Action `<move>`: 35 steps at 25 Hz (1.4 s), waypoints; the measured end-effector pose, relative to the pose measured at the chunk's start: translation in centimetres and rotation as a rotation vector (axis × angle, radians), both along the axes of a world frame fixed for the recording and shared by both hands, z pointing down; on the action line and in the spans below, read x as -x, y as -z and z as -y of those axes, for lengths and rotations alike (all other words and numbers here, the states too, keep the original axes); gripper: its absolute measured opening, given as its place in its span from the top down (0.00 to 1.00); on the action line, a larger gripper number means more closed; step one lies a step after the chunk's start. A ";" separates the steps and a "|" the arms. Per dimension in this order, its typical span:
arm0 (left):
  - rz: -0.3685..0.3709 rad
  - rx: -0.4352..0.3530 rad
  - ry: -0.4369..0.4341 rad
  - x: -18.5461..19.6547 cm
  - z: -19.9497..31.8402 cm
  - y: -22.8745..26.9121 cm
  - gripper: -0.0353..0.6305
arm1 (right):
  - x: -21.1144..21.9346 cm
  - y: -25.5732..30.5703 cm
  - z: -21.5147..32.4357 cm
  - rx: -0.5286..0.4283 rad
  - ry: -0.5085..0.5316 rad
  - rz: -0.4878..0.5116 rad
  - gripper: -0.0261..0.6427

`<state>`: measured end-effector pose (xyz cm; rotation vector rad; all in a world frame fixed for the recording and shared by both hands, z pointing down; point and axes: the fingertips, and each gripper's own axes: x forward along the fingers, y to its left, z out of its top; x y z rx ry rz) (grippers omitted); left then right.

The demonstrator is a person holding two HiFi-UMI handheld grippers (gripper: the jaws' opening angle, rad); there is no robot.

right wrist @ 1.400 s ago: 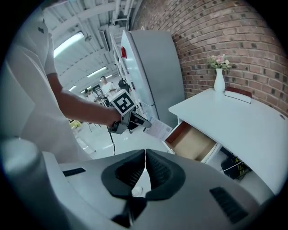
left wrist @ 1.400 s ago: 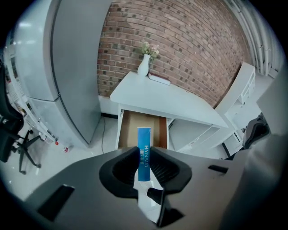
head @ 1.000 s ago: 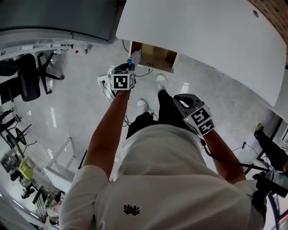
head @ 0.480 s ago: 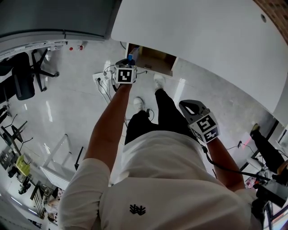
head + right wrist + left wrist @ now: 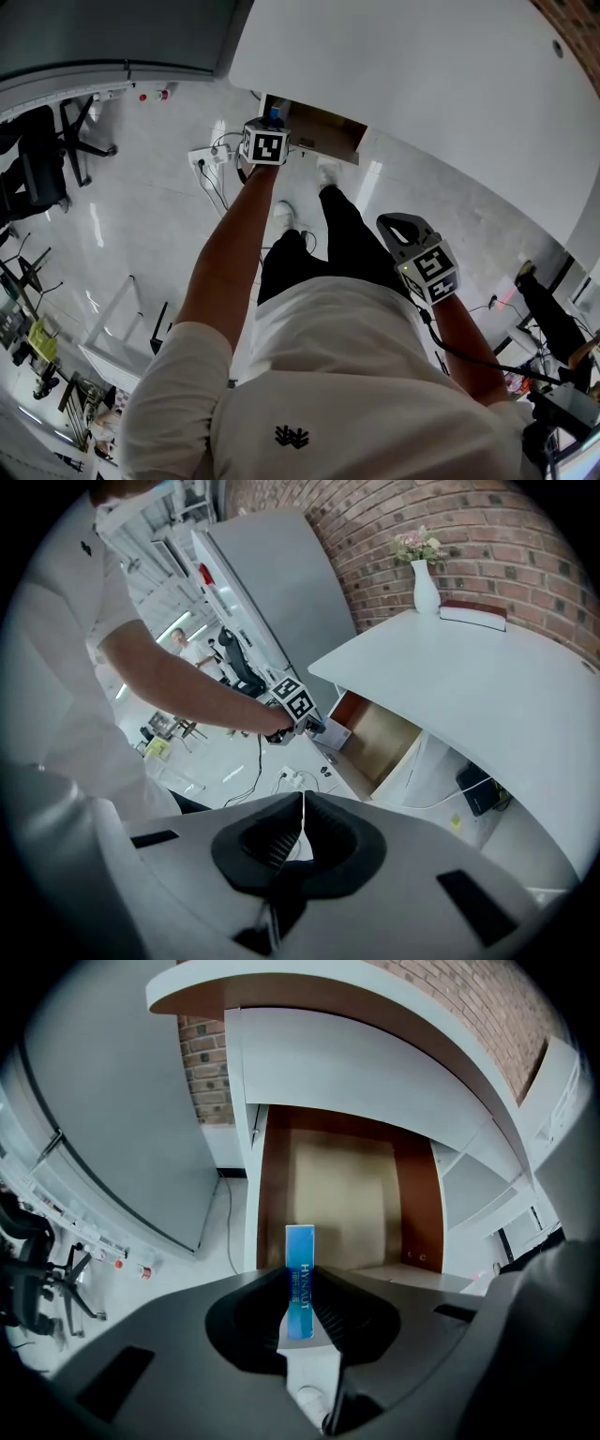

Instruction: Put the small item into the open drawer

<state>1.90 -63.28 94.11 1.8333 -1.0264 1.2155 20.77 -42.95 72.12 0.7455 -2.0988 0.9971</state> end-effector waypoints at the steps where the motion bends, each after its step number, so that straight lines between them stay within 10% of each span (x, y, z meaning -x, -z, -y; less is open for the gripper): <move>1: 0.003 0.003 -0.002 0.0 -0.1 -0.1 0.82 | 0.0 0.1 0.1 0.006 0.004 -0.003 0.92; 35: -0.037 0.010 -0.024 1.2 -3.9 4.4 0.67 | 2.4 1.6 1.2 -0.058 0.004 0.023 0.91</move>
